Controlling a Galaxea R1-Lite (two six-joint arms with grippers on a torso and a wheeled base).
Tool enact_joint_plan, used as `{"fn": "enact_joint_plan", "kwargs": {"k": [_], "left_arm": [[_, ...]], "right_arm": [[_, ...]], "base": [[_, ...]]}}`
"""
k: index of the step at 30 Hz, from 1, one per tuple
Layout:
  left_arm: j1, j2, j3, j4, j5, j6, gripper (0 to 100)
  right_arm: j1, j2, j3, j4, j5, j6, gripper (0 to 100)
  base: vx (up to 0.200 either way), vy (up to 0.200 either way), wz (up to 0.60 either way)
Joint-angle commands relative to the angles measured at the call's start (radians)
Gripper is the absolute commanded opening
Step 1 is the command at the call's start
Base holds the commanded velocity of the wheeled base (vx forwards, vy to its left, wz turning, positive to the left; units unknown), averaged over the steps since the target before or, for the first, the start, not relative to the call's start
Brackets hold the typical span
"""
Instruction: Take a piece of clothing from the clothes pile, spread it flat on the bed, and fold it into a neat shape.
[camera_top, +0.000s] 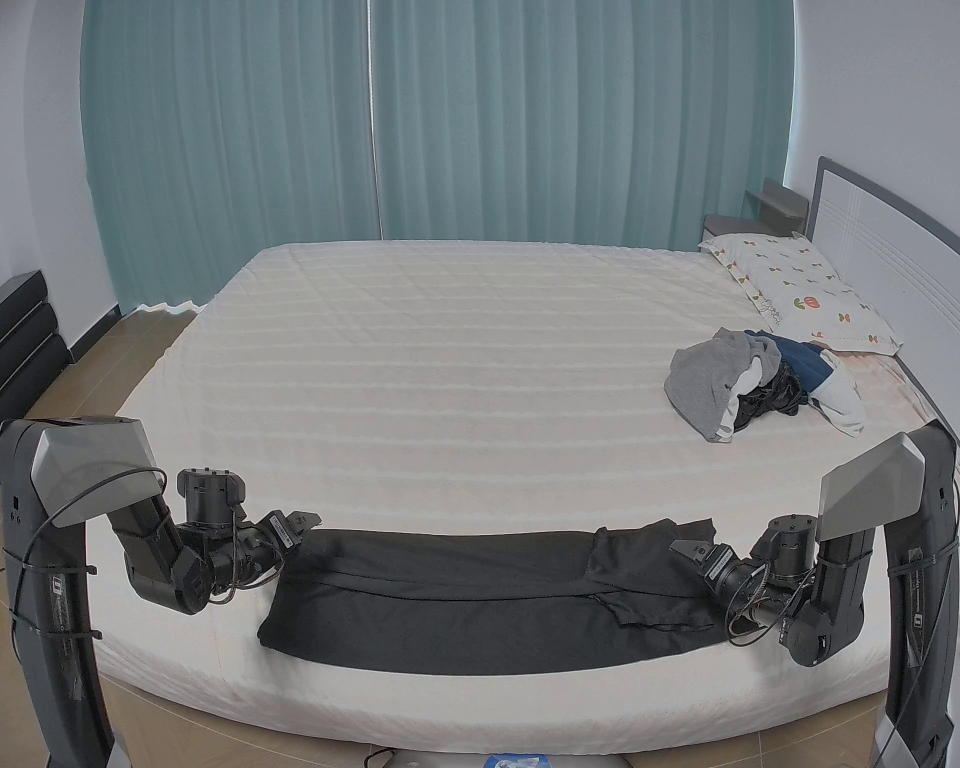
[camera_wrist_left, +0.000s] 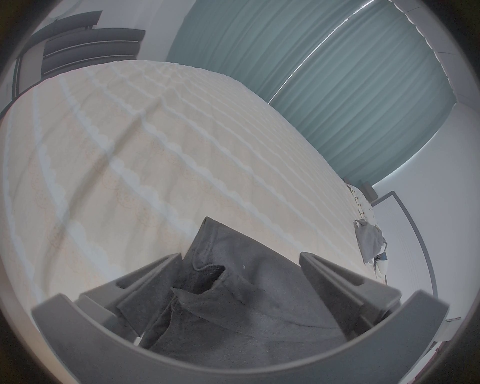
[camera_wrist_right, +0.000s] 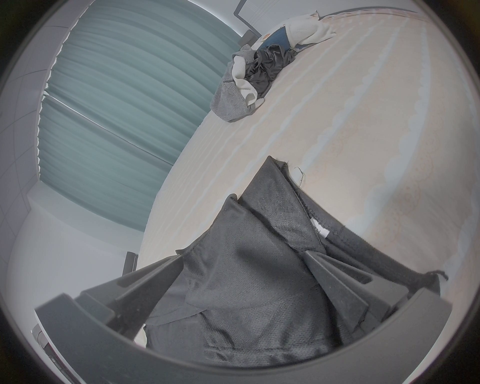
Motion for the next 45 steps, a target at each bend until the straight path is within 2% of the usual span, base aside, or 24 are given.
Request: {"fn": "enact_joint_plan", "kwargs": {"k": [1,6,8,10,18,23,45], "left_arm": [[-0.004,0.012,0.000,0.000,0.000,0.002,0],[0.001,0.023,0.037,0.000,0.009,0.071,0],[0.015,0.020,0.086,-0.011,0.005,0.139,0],[0.023,0.018,0.104,-0.046,0.005,0.165,0],[0.046,0.021,0.118,-0.102,0.009,0.171,0],[0.069,0.026,0.129,-0.100,0.002,0.208,0],[0.081,0.032,0.198,-0.102,-0.040,0.349,0]], "right_arm": [[0.000,0.001,0.000,-0.013,0.001,0.000,100],[0.004,0.001,0.001,-0.013,0.001,0.000,100],[0.004,0.001,0.001,-0.013,0.001,0.000,100],[0.004,0.001,0.001,-0.013,0.001,0.000,100],[0.004,0.001,0.001,-0.013,-0.001,0.000,100],[0.004,0.001,0.001,-0.013,-0.001,0.000,100],[0.004,-0.002,0.001,-0.013,-0.016,0.003,100]], "base": [[0.000,0.000,0.00],[0.000,0.000,0.00],[0.000,0.000,0.00],[0.000,0.000,0.00],[0.000,0.000,0.00],[0.000,0.000,0.00],[0.000,0.000,0.00]]}}
